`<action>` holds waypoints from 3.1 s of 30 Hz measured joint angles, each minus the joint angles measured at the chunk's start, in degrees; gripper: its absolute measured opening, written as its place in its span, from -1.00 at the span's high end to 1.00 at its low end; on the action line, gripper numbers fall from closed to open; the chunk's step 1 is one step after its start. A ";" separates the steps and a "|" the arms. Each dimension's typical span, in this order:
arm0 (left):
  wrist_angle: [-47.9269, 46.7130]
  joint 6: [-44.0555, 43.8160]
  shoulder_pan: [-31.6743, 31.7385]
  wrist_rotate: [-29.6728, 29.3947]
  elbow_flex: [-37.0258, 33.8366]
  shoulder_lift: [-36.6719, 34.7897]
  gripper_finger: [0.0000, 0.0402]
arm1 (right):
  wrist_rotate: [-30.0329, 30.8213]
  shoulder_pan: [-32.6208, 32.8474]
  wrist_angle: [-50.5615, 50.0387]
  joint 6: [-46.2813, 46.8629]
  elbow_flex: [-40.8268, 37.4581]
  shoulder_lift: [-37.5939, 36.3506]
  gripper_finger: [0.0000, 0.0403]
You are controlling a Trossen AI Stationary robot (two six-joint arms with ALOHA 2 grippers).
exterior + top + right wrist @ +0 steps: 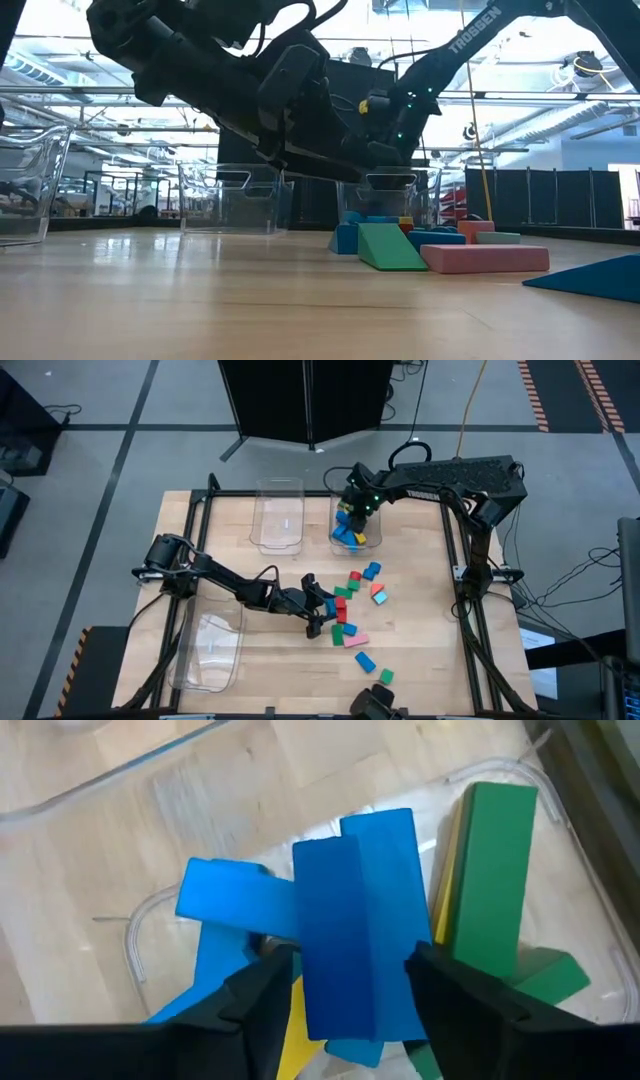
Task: Sort blocks by size
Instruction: Put the pink rectangular block into the top right transparent bin
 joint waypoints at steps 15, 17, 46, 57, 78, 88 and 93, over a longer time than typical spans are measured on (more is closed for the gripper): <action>-0.07 -0.02 -0.01 -0.10 0.00 0.00 -0.48 | 0.06 2.28 -12.08 2.11 -1.15 -17.23 0.40; -0.07 -0.39 -0.09 -0.11 0.00 0.00 -0.48 | 0.02 3.64 -13.93 3.14 -3.06 -20.01 0.44; -0.74 -1.48 -1.20 -1.73 0.00 0.00 -0.48 | 7.60 37.82 31.67 20.13 -49.32 -42.58 0.51; -0.74 -1.53 -1.83 -1.73 0.00 0.00 -0.48 | 14.38 52.68 37.68 24.45 -49.42 -37.84 0.51; -0.72 -1.53 -2.69 -2.89 0.00 0.00 -0.48 | 15.18 62.40 55.76 25.05 -49.40 -17.59 0.00; -0.72 -1.51 -2.69 -3.00 0.00 0.00 -0.48 | 17.48 63.17 58.12 27.56 -49.25 -13.92 -0.12; -0.72 -1.51 -2.69 -3.14 0.00 0.00 -0.48 | 18.17 63.10 58.16 27.61 -49.24 -13.84 0.08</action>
